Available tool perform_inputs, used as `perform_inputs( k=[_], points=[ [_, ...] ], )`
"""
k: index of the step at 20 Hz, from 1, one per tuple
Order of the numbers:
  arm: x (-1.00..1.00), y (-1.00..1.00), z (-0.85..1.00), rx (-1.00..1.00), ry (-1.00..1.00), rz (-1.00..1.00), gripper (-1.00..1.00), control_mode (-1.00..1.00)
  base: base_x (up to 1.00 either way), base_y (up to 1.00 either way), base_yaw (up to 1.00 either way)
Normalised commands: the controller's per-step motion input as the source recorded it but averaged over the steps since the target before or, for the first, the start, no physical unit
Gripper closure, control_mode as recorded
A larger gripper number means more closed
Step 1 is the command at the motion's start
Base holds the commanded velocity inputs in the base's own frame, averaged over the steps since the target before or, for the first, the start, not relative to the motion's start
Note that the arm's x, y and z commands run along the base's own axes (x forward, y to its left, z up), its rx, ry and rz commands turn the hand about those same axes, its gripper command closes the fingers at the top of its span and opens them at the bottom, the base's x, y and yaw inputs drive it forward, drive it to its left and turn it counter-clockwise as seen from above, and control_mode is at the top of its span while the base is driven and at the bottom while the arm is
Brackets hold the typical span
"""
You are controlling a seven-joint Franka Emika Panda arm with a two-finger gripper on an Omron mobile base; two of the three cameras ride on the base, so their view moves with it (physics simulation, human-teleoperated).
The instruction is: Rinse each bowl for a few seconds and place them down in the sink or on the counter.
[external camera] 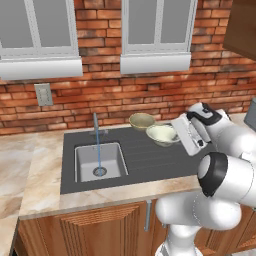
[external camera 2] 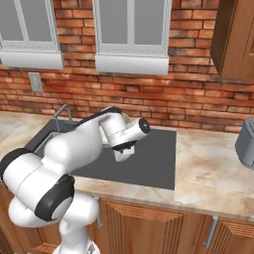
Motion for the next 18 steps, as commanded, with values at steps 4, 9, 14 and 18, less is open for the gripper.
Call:
perform_inputs(
  k=[4, 9, 14, 18],
  points=[
    [0.0, -0.23, -0.12, 0.0, 0.0, 0.07, 1.0, -1.0, 0.0, 0.0, 0.0],
    [0.0, -0.22, -0.16, -0.01, 0.0, 0.1, 1.0, -1.0, 0.0, 0.0, 0.0],
    [0.0, -0.19, -0.16, -0.02, 0.0, 0.1, 1.0, -1.0, 0.0, 0.0, 0.0],
    [0.0, -0.19, -0.17, -0.01, 0.0, 0.1, 1.0, -1.0, 0.0, 0.0, 0.0]
  ],
)
